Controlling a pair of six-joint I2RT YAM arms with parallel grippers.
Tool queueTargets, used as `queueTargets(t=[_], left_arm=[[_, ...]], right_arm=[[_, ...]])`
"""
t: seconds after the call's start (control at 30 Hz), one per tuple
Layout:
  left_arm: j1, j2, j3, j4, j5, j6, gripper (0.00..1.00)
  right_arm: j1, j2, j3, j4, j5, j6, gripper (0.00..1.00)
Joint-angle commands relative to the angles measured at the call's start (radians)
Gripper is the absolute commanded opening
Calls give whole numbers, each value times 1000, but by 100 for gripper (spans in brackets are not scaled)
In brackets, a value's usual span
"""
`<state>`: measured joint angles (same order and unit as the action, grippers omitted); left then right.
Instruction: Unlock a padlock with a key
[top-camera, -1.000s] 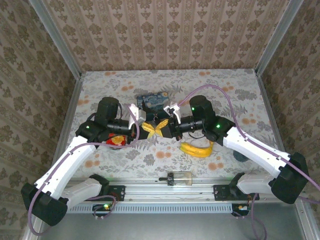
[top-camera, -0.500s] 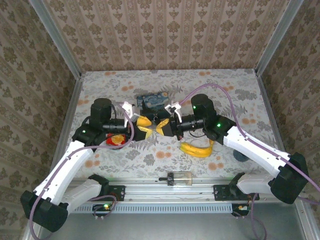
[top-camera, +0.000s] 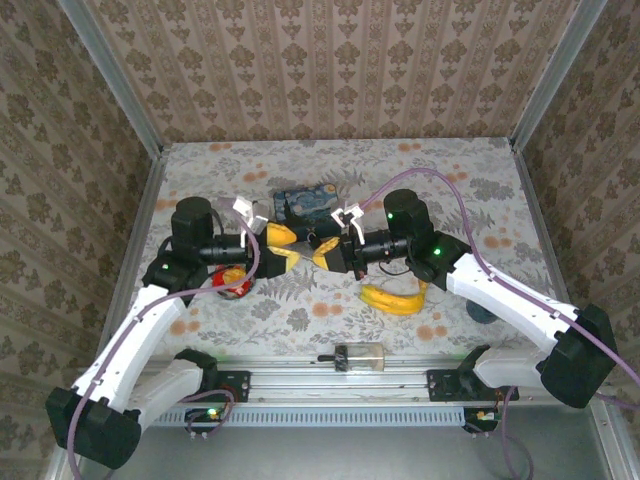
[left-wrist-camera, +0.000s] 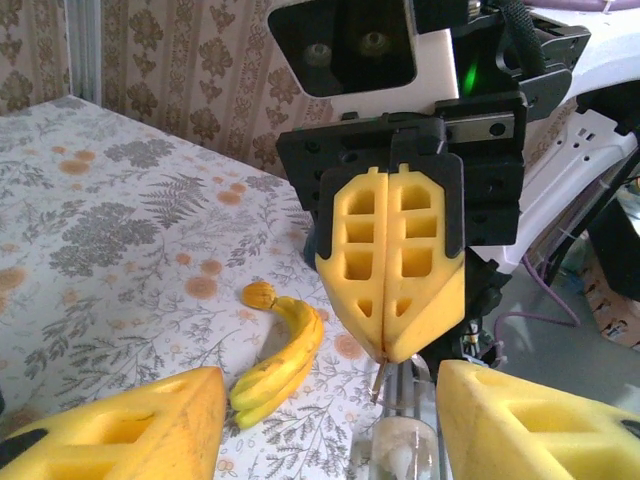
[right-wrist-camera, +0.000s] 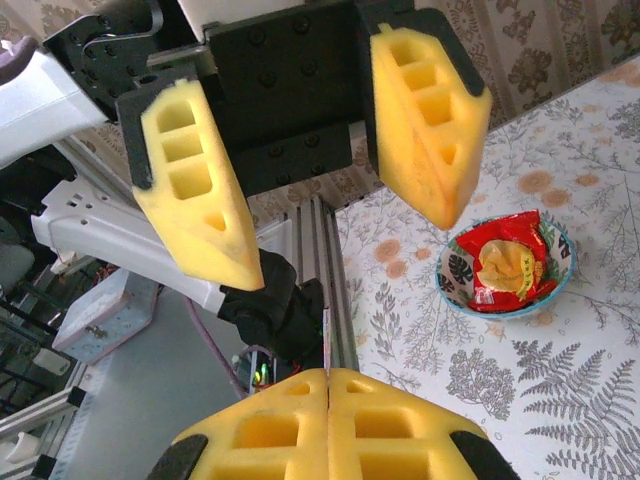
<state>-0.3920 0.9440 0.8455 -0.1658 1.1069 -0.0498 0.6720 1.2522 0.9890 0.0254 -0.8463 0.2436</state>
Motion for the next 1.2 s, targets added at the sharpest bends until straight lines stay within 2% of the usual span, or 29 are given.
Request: queueTargets(t=[0.0,0.17,0.47,0.67,0.77,0.83,0.87,1.0,1.07,1.17], left_arm=[[-4,24,13,23,41,-18,58],[-28,63,22,30,45,-18,56],[-56,91,27,69,65,-24,44],[-59,104,26,91,68,-41,18],[-59,104,25,94,67,-42,1],[-58,101,25,94,68,-40,0],[-59,99,25,94,69,-40,0],[-59,84,29,85,81,-32,0],[-59,77,35,72,82,-27,0],[-57,70,43,53,84,-18,0]], right_arm=[[-3,-7,-4,35,-31,19,0],[-3,-7,-6,37,-33,22,0],[-3,-1,-6,40,-34,22,0],[-3,5,-3,44,-37,22,0],[-3,5,-5,43,-36,24,0],[-3,5,-6,41,-33,24,0],[-3,5,-5,38,-30,27,1],[-5,0,-14,50,-16,43,35],[-4,-7,-22,59,-8,48,38],[-4,-15,-31,81,-11,56,36]])
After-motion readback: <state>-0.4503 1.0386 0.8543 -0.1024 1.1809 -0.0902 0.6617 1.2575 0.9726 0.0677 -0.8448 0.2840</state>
